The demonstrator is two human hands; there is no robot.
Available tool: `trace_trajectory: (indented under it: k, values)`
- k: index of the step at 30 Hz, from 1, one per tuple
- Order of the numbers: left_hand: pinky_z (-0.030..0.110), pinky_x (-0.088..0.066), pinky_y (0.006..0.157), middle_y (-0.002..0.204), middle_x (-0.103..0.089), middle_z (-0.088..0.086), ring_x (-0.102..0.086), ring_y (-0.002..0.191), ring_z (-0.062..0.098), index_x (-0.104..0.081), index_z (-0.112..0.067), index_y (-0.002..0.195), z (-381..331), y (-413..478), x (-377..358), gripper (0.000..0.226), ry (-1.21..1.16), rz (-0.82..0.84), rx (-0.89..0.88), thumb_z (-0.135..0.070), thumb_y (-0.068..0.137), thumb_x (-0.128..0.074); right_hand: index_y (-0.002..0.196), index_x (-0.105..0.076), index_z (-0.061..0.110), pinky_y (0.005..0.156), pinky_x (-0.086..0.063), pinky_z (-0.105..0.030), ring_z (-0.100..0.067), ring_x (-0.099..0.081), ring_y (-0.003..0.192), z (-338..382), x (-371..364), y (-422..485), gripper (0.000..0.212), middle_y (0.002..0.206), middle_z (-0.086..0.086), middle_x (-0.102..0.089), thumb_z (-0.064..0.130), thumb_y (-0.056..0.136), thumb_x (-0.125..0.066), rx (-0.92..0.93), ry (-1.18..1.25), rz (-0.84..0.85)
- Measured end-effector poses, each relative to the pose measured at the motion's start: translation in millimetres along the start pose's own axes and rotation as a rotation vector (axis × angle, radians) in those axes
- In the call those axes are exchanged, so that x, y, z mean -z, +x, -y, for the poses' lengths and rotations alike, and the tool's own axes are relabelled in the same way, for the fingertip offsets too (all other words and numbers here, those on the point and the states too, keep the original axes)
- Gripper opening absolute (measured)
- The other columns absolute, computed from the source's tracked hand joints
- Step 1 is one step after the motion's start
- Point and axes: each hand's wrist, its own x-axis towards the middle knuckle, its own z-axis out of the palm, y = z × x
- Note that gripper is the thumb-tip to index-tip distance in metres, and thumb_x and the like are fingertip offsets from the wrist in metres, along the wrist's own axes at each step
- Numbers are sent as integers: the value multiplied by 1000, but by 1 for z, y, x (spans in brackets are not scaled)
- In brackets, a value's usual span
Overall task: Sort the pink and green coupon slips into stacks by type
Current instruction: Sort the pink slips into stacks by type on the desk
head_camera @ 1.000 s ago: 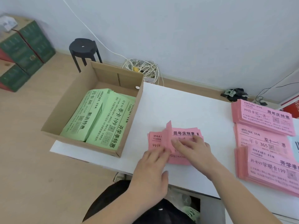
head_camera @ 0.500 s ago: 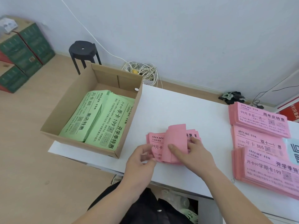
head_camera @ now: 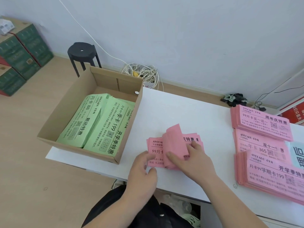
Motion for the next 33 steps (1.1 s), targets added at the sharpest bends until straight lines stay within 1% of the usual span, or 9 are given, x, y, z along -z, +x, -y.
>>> trace_trajectory:
  k: [3,8,13,18,20,23,28,30,33]
  values:
    - [7,-45,82,114,-69,-19,-59,98,-20,-65,-31,114,-7,6,6,47,-152,-49,106,8,90,-57,128,-51,47,114,-36,-49,-19,-28,144,12,-10,-5,100,148,4,-36,108,49,-41,-11,-66,-50]
    - [20,-46,70,97,-76,-16,-62,65,-11,-69,-29,114,-20,7,13,28,-273,-49,117,-7,100,-58,153,-20,60,123,-5,-63,-35,14,155,26,-10,-11,125,170,-7,8,114,40,-33,-81,-173,113]
    - [6,-48,76,107,-75,-23,-66,87,-13,-69,-33,123,-24,0,10,37,-224,88,63,-10,108,-45,145,-36,63,122,5,-62,-17,21,154,27,-5,-14,116,171,8,9,112,40,-40,-37,-52,187]
    - [10,-41,100,124,-68,-25,-57,117,-12,-67,-36,127,-19,-8,6,35,-181,187,-55,-21,110,-41,100,-70,61,121,7,-63,-12,3,155,29,4,-19,83,165,10,-24,106,63,-11,-9,8,88]
    - [15,-36,107,127,-66,-25,-52,127,-7,-67,-40,126,-16,-10,3,37,-120,235,-116,-16,109,-44,76,-71,46,119,-23,-51,-15,-25,146,26,4,-19,86,144,9,-50,101,70,-5,45,-19,47]
    - [6,-33,101,120,-63,-34,-48,124,-12,-69,-49,109,-11,-10,1,48,3,305,-176,-7,105,-48,67,-64,23,84,-51,-40,-12,-60,95,29,-2,-17,68,89,9,-62,82,88,-37,62,130,18]
    - [25,-30,118,140,-50,-35,-43,135,-7,-73,-46,109,7,-6,4,50,-24,153,-44,-1,98,-54,106,-56,31,73,-51,-36,-16,-62,86,29,-14,-13,19,92,12,-66,46,97,-49,120,19,-58]
    - [24,-36,111,147,-41,-31,-48,133,3,-69,-39,112,7,-1,9,43,-98,47,55,-1,96,-55,138,-43,38,75,-45,-32,-17,-59,101,28,-18,-17,42,109,17,-62,49,98,-52,176,7,-71]
    - [18,-40,101,134,-54,-30,-54,120,-7,-69,-34,114,-2,2,11,44,-223,34,132,3,93,-56,159,-4,45,90,-51,-35,-17,-56,123,27,-24,-20,85,132,16,-58,61,93,-55,183,22,-93]
